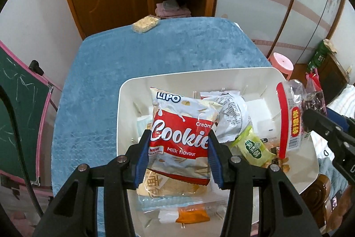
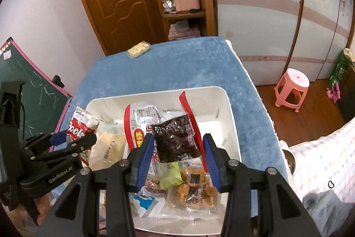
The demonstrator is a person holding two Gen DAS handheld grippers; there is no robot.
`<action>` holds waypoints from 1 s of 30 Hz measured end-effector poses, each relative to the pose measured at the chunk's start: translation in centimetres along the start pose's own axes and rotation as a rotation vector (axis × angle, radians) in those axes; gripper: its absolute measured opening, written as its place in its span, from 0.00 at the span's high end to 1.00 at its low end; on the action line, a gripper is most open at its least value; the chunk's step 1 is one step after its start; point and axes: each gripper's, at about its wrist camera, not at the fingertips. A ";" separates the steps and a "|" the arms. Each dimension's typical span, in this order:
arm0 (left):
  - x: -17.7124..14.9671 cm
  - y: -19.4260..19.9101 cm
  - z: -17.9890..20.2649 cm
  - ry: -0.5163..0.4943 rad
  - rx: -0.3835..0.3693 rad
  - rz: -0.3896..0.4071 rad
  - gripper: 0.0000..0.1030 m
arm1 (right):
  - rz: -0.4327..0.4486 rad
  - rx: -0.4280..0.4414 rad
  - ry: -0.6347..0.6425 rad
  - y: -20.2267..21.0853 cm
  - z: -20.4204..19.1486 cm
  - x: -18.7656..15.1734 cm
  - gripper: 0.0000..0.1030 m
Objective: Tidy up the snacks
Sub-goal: 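Carry both snacks over the tray and open both tools to drop them, then move the right tool over the blanket toward the clear cracker bar bag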
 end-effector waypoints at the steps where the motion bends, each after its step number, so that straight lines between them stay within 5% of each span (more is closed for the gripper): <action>1: 0.0 -0.1 0.1 -0.002 0.002 -0.002 0.55 | -0.008 -0.003 -0.002 -0.2 0.1 0.0 0.55; 7: 0.2 -0.5 0.6 -0.002 0.018 -0.019 0.49 | -0.046 -0.002 -0.026 -1.3 0.6 -0.4 0.55; 10: 0.3 -0.7 0.4 0.016 0.030 -0.027 0.13 | -0.060 -0.008 -0.026 -1.6 0.6 -0.4 0.46; 30: -0.3 0.4 0.4 0.029 0.055 -0.006 0.12 | -0.057 -0.006 -0.035 -1.1 0.4 -1.1 0.44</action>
Point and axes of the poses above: each gripper's, at about its wrist camera, not at the fingertips, and y roughly against the way its jaws point, z to its right, x to its top, and after that the axes turned 8 degrees about x, right-handed
